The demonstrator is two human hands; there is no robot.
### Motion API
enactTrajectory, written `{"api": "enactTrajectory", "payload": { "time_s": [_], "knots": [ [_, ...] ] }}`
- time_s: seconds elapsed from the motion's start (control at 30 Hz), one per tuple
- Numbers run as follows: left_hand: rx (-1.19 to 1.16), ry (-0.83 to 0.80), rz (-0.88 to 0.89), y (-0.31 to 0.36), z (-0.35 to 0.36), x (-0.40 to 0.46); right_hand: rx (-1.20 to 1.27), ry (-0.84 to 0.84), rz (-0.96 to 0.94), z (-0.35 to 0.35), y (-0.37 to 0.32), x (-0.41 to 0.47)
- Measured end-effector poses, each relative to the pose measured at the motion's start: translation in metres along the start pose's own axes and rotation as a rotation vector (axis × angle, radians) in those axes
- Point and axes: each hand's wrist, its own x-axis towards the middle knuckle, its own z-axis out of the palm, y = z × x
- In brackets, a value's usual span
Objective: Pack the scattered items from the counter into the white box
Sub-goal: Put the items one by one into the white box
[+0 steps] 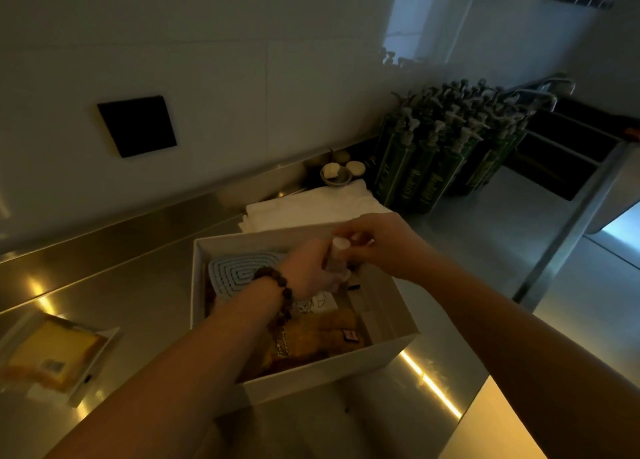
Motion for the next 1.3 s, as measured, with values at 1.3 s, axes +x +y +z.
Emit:
{"api": "enactTrajectory", "payload": {
  "time_s": [1.3],
  "knots": [
    [0.169, 0.27, -0.045, -0.031, -0.016, -0.03, -0.586, -0.343, 0.165, 0.017, 0.001, -0.009]
  ]
}}
